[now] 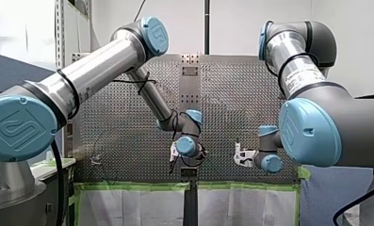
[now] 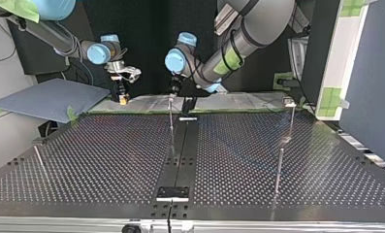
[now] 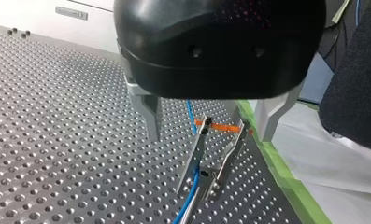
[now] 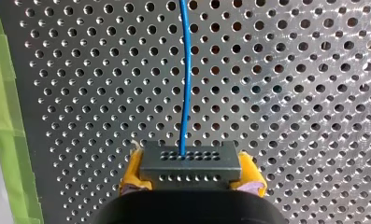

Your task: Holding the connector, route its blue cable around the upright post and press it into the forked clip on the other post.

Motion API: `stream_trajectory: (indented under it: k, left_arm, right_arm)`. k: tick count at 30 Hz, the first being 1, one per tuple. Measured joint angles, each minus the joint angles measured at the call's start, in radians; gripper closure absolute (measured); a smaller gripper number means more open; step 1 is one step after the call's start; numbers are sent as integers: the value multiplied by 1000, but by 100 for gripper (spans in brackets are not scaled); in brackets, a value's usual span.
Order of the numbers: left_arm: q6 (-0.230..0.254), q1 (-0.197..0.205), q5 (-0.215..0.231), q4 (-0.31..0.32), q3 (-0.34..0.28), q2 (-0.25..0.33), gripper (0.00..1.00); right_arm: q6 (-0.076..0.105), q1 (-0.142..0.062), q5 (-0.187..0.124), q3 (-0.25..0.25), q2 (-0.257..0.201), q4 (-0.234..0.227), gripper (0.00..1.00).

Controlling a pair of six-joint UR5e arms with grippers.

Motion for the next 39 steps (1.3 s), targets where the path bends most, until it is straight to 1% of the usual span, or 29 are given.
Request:
stream_trajectory:
  k: [30,35,39]
  left_arm:
    - [-1,-10,-5,-13,-8,2,2]
    - [1,-24,-6,-13,-20,12,2]
    - [-2,-35,-6,6,-48,40,2]
  right_arm:
    - [-1,0,1,0,1,4,100]
    - [-1,0,1,0,1,5,100]
    - [-1,0,1,0,1,5,100]
